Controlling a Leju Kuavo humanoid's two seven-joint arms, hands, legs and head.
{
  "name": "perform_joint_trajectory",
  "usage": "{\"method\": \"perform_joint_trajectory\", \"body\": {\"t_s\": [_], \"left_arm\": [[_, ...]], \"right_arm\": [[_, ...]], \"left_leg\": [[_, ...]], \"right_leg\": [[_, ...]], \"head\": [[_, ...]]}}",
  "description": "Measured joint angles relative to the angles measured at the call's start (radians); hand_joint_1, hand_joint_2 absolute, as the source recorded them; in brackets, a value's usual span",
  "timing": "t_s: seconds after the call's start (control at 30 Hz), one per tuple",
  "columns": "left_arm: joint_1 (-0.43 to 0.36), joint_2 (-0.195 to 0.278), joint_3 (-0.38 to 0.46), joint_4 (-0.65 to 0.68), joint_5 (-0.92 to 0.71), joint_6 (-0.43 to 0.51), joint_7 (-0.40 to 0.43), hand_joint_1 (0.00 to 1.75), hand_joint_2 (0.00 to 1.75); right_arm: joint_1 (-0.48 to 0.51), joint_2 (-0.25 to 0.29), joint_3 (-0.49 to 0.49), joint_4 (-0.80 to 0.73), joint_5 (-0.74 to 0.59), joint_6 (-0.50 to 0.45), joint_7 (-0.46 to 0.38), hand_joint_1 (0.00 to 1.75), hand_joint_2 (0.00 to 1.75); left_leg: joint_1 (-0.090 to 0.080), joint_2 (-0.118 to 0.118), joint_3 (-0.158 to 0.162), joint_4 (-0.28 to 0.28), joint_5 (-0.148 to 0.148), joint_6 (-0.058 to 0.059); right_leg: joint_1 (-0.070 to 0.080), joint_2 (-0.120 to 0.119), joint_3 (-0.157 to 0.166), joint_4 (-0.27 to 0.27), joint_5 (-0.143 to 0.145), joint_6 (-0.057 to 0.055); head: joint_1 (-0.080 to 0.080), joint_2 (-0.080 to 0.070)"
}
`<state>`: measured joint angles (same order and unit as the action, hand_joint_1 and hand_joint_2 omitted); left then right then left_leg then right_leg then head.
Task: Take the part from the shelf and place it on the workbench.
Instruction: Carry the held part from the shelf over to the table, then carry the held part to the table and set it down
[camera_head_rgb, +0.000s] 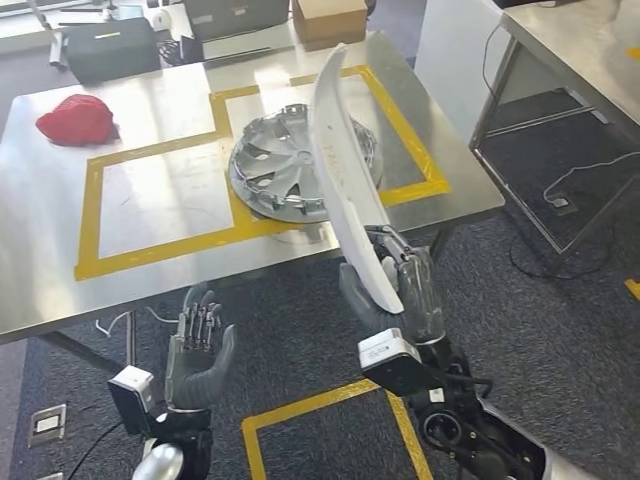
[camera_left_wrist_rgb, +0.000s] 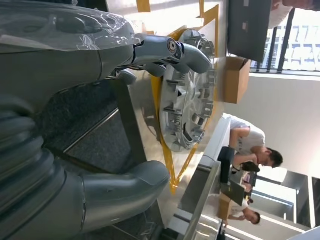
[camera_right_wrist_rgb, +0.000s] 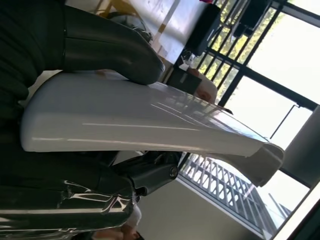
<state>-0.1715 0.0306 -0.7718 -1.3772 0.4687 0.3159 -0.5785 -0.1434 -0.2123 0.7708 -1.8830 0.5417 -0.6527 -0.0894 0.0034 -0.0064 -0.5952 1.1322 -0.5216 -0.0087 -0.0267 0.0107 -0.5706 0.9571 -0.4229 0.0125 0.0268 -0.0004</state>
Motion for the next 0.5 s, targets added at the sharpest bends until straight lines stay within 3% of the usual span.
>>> {"method": "perform_joint_trajectory", "body": {"t_s": [0.07, 0.1, 0.13, 0.17, 0.23, 0.27, 0.3, 0.4, 0.43, 0.5], "left_arm": [[0.002, 0.0, 0.0, 0.006, 0.001, 0.0, 0.0, 0.0, 1.75], [0.004, 0.0, 0.0, 0.008, 0.001, -0.001, -0.001, 0.0, 1.75], [0.004, 0.0, 0.0, 0.01, 0.001, -0.002, -0.001, 0.0, 1.75], [0.004, 0.0, 0.0, 0.012, 0.0, -0.003, -0.003, 0.0, 1.75], [0.004, 0.0, 0.0, 0.017, 0.0, -0.007, -0.006, 0.0, 1.75], [0.003, 0.0, 0.0, 0.02, 0.0, -0.01, -0.008, 0.0, 1.75], [0.002, -0.001, 0.0, 0.023, 0.0, -0.013, -0.01, 0.0, 1.75], [-0.008, -0.008, 0.001, 0.031, 0.002, -0.025, -0.02, 0.0, 1.75], [-0.014, -0.011, 0.001, 0.033, 0.005, -0.029, -0.024, 0.0, 1.75], [-0.021, -0.014, 0.002, 0.039, 0.01, -0.036, -0.03, 0.0, 1.75]], "right_arm": [[-0.021, -0.003, 0.019, 0.0, -0.017, 0.019, 0.006, 1.75, 1.75], [-0.032, -0.004, 0.028, 0.0, -0.023, 0.029, 0.007, 1.75, 1.75], [-0.044, -0.005, 0.037, 0.0, -0.027, 0.038, 0.008, 1.75, 1.75], [-0.057, -0.006, 0.045, 0.0, -0.029, 0.048, 0.009, 1.75, 1.75], [-0.084, -0.006, 0.063, 0.0, -0.037, 0.071, 0.012, 1.75, 1.75], [-0.098, -0.007, 0.073, 0.001, -0.043, 0.084, 0.015, 1.75, 1.75], [-0.111, -0.007, 0.082, 0.001, -0.051, 0.099, 0.016, 1.75, 1.75], [-0.142, -0.007, 0.103, 0.0, -0.072, 0.146, 0.017, 1.75, 1.75], [-0.152, -0.008, 0.109, 0.0, -0.079, 0.163, 0.017, 1.75, 1.75], [-0.17, -0.008, 0.121, 0.0, -0.095, 0.194, 0.015, 1.75, 1.75]], "left_leg": [[0.0, 0.0, -0.088, 0.101, -0.051, 0.001], [0.0, 0.0, -0.112, 0.107, -0.062, 0.003], [-0.001, 0.0, -0.12, 0.081, -0.05, 0.008], [-0.004, 0.0, -0.114, 0.026, -0.012, 0.016], [-0.012, -0.002, -0.091, -0.102, 0.106, 0.035], [-0.017, -0.004, -0.083, -0.142, 0.148, 0.041], [-0.019, -0.006, -0.078, -0.163, 0.171, 0.044], [-0.015, -0.007, -0.057, -0.178, 0.167, 0.049], [-0.014, -0.006, -0.046, -0.184, 0.164, 0.053], [-0.011, -0.006, -0.028, -0.191, 0.154, 0.059]], "right_leg": [[0.004, 0.001, 0.022, -0.001, -0.02, -0.003], [0.006, 0.002, 0.036, -0.001, -0.032, -0.004], [0.009, 0.003, 0.053, -0.001, -0.044, -0.005], [0.012, 0.004, 0.071, -0.001, -0.057, -0.005], [0.017, 0.007, 0.097, -0.002, -0.081, -0.003], [0.019, 0.009, 0.105, -0.004, -0.092, 0.0], [0.02, 0.012, 0.112, -0.005, -0.099, 0.005], [0.02, 0.012, 0.116, 0.015, -0.101, 0.019], [0.02, 0.008, 0.097, 0.05, -0.104, 0.023], [0.018, 0.002, 0.025, 0.173, -0.136, 0.03]], "head": [[-0.008, 0.0], [-0.01, 0.0], [-0.013, 0.0], [-0.015, 0.0], [-0.018, 0.0], [-0.019, 0.0], [-0.02, 0.0], [-0.016, 0.0], [-0.013, 0.0], [-0.002, 0.0]]}}
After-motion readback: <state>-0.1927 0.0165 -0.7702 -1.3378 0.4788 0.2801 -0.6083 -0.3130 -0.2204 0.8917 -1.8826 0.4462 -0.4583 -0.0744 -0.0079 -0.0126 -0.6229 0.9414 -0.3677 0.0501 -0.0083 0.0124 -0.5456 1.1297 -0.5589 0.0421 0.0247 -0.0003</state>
